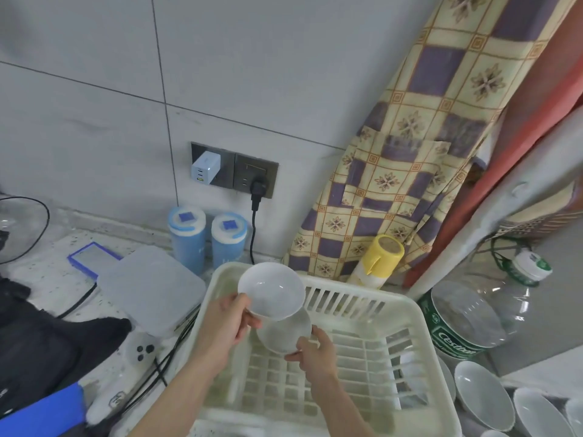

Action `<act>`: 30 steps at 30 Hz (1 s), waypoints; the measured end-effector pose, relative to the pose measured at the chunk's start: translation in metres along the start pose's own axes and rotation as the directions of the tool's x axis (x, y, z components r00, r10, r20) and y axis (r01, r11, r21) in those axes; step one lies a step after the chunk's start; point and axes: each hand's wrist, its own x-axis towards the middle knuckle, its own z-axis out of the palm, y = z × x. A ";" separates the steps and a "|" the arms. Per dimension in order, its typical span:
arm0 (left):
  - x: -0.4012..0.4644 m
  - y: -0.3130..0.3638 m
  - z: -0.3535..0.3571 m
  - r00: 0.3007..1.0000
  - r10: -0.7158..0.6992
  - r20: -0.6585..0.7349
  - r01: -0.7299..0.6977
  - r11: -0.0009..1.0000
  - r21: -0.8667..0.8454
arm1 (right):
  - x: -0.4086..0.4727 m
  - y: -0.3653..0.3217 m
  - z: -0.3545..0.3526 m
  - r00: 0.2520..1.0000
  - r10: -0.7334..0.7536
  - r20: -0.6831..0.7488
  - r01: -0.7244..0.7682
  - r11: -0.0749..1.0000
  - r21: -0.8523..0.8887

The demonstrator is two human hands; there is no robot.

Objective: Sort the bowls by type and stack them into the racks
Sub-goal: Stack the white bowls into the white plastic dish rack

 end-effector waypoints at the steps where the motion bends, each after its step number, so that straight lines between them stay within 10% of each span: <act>1: 0.000 0.000 0.000 1.000 -0.003 0.010 0.003 1.000 0.015 | 0.002 0.002 0.001 1.000 0.001 0.002 -0.001 1.000 -0.003; 30: -0.001 -0.015 0.005 0.997 -0.016 0.077 0.002 0.985 0.173 | -0.009 0.009 0.005 0.995 -0.079 0.061 0.084 0.994 -0.071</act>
